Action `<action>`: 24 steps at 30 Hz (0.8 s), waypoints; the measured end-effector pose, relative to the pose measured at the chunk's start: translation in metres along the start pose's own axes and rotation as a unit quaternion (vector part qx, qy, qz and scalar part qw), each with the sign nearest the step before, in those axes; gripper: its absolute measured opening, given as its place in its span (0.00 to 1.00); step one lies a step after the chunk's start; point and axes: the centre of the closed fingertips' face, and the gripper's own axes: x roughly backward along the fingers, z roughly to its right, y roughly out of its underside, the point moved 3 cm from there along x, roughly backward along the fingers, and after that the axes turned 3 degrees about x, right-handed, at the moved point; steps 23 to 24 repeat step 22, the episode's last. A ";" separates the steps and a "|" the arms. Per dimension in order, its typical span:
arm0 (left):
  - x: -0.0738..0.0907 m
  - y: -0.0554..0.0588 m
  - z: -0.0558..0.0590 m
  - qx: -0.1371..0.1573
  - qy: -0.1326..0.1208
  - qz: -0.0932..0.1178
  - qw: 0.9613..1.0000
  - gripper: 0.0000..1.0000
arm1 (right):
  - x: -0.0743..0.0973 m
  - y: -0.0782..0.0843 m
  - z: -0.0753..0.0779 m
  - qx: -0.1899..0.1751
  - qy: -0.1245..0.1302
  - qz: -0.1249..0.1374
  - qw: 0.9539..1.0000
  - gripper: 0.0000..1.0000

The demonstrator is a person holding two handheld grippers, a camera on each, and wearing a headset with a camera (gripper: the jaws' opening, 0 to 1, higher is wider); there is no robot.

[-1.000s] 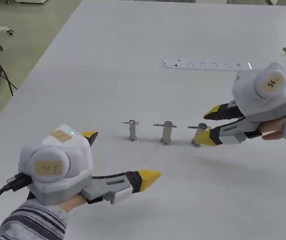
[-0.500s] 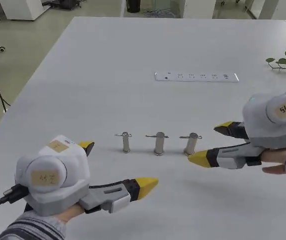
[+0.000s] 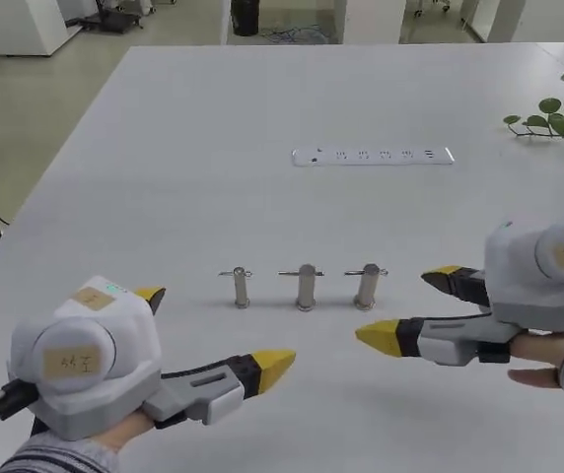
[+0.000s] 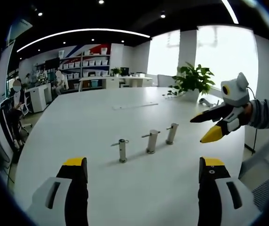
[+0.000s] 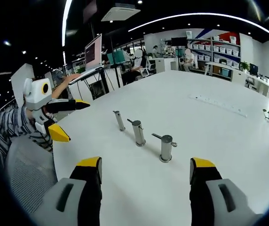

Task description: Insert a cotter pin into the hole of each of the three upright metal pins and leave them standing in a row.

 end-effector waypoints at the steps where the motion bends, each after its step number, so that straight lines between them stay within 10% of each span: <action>1: 0.000 0.000 -0.001 0.002 -0.001 -0.001 1.000 0.98 | 0.001 0.000 -0.001 -0.002 0.006 0.004 1.000 0.74; 24: 0.003 0.004 -0.001 0.012 -0.018 -0.004 1.000 0.96 | 0.009 0.006 -0.012 -0.069 0.050 0.049 0.995 0.73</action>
